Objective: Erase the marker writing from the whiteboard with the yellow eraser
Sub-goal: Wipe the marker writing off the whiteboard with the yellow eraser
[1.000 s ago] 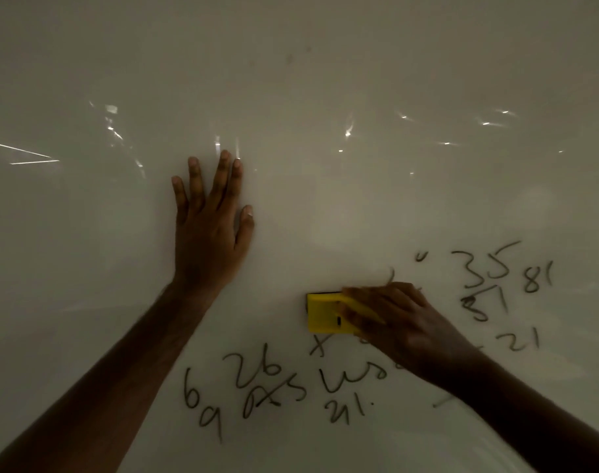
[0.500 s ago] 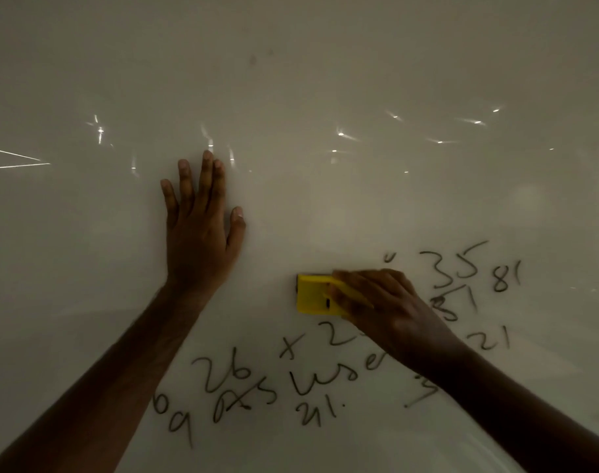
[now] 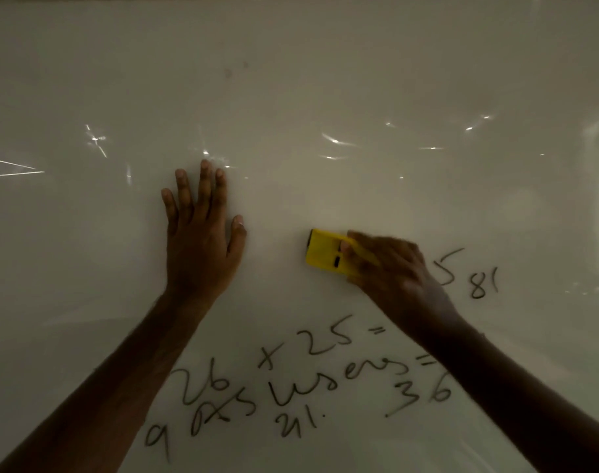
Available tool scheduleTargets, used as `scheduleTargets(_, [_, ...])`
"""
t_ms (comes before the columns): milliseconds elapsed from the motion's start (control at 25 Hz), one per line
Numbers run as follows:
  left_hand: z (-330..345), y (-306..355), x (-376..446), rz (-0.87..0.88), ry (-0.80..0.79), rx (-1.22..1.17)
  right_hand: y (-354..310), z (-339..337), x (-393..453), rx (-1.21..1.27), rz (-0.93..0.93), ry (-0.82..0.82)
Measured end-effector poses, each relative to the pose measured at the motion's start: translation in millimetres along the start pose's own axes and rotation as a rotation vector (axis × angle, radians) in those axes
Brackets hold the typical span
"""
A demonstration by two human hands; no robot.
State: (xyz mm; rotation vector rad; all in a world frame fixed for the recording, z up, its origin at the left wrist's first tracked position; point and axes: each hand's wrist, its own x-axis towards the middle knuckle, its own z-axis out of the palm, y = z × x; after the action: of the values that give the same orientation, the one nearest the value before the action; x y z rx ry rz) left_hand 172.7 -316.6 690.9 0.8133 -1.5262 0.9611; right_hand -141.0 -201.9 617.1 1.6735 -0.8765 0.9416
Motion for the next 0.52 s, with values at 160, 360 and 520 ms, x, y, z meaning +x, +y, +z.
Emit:
scheduleTargets(160, [5, 16, 2, 0.045, -0.019, 0.024, -6, -8, -54, -0.028, -0.177, -0.171])
scheduleTargets(360, [7, 27, 5, 0.078, -0.026, 0.034, 44, -32, -47, -0.069, -0.034, -0.066])
scheduleTargets(520, [12, 43, 9, 0.089, -0.037, 0.034, 41, -22, -25, -0.054, 0.074, 0.026])
